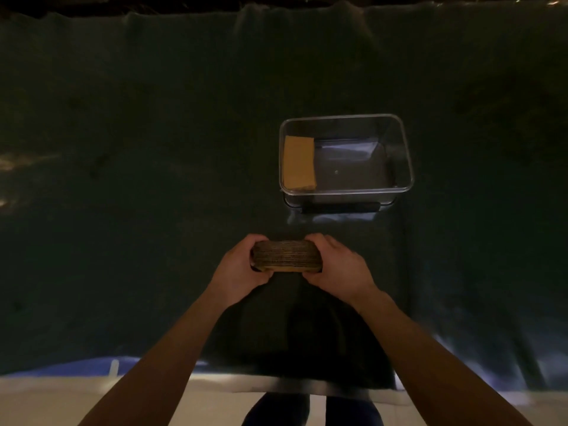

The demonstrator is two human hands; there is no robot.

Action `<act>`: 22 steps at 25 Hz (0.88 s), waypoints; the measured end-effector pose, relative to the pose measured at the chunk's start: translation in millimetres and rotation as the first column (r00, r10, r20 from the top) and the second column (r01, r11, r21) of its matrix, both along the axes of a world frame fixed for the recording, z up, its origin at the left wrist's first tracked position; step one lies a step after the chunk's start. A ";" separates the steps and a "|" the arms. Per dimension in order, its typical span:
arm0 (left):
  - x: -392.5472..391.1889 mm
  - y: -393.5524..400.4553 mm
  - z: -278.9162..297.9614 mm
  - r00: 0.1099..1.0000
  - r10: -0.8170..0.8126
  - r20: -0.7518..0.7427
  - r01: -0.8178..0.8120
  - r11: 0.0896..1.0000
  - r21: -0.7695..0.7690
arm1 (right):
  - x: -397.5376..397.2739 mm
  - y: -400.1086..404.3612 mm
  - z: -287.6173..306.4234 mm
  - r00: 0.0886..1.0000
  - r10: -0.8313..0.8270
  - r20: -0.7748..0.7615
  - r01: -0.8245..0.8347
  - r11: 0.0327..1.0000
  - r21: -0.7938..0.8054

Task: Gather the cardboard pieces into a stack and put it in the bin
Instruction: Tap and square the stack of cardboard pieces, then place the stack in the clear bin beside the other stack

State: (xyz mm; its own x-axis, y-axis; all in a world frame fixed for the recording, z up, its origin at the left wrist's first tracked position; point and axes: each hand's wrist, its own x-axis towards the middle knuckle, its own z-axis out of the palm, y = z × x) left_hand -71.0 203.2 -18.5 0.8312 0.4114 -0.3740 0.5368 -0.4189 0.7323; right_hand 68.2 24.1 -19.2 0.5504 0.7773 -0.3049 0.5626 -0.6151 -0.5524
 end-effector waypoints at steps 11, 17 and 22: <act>4.6 -5.0 -11.7 0.999 0.010 -0.037 -0.008 0.999 0.053 | -0.1 -3.8 -7.9 1.000 -0.015 0.000 0.015 1.000 -0.009; 6.5 -5.9 -12.6 0.999 0.030 -0.035 -0.029 0.998 0.048 | 1.1 -4.9 -6.2 1.000 -0.010 0.020 0.010 1.000 0.002; 13.6 3.6 7.1 0.998 0.050 -0.049 -0.058 0.981 -0.185 | 6.5 -5.5 8.5 0.980 -0.034 -0.194 0.027 0.999 -0.038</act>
